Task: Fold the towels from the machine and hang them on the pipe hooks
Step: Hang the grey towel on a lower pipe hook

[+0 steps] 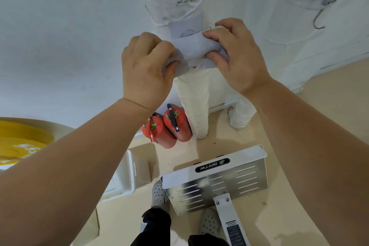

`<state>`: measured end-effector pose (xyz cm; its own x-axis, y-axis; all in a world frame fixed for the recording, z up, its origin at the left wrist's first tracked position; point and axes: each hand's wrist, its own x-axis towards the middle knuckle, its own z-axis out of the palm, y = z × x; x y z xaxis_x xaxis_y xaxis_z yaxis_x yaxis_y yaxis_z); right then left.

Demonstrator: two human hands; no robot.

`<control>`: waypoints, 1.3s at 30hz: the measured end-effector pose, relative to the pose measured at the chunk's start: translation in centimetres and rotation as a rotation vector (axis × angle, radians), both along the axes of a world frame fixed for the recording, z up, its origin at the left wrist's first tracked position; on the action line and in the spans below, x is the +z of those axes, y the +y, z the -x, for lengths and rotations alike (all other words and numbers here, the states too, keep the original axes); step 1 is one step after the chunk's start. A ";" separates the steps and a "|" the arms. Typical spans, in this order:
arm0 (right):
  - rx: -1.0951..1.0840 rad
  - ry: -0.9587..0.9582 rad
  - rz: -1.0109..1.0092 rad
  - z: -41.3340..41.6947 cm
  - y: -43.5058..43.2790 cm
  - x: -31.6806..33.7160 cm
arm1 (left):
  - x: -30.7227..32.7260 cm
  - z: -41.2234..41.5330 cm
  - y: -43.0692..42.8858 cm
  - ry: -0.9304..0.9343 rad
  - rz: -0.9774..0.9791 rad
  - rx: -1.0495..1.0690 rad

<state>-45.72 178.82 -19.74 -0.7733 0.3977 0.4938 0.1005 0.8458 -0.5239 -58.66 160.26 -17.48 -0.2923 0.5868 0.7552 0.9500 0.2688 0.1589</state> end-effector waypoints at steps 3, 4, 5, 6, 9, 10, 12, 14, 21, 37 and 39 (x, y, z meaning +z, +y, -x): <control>-0.024 0.014 -0.070 0.4 0.1 0.0 | -0.3 1.0 0.2 0.060 0.047 0.016; -0.024 0.014 -0.080 0.5 0.1 -0.1 | -0.3 1.2 0.3 0.066 0.066 0.021; -0.024 0.012 -0.084 0.6 0.1 -0.1 | -0.3 1.3 0.4 0.066 0.080 0.020; -0.027 0.010 -0.084 0.6 0.1 -0.2 | -0.3 1.3 0.4 0.064 0.089 0.013; -0.055 0.002 -0.078 0.6 -0.2 -0.3 | -0.4 1.2 0.4 0.052 0.112 0.004; -0.070 -0.002 -0.077 0.5 -0.4 -0.3 | -0.3 1.1 0.4 0.041 0.119 0.008; -0.108 -0.013 -0.077 0.3 -0.9 -0.3 | -0.1 0.8 0.3 0.016 0.140 0.022; -0.149 -0.016 -0.075 0.0 -1.5 -0.2 | 0.2 0.4 0.2 -0.004 0.169 0.034; -0.137 -0.139 -0.134 -1.8 -2.6 0.8 | 1.9 -1.1 -0.9 -0.097 0.281 0.088; -0.205 -0.486 0.067 -9.2 -8.3 5.6 | 6.8 -6.7 -6.0 -0.245 0.488 0.128; -0.232 -0.500 0.121 -11.0 -10.4 6.4 | 7.4 -7.8 -7.5 -0.293 0.515 0.078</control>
<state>-34.74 168.37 -13.32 -0.7868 0.6165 0.0296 0.5380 0.7085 -0.4567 -50.89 152.76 -10.04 -0.5024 0.8245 0.2605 0.8607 0.4481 0.2415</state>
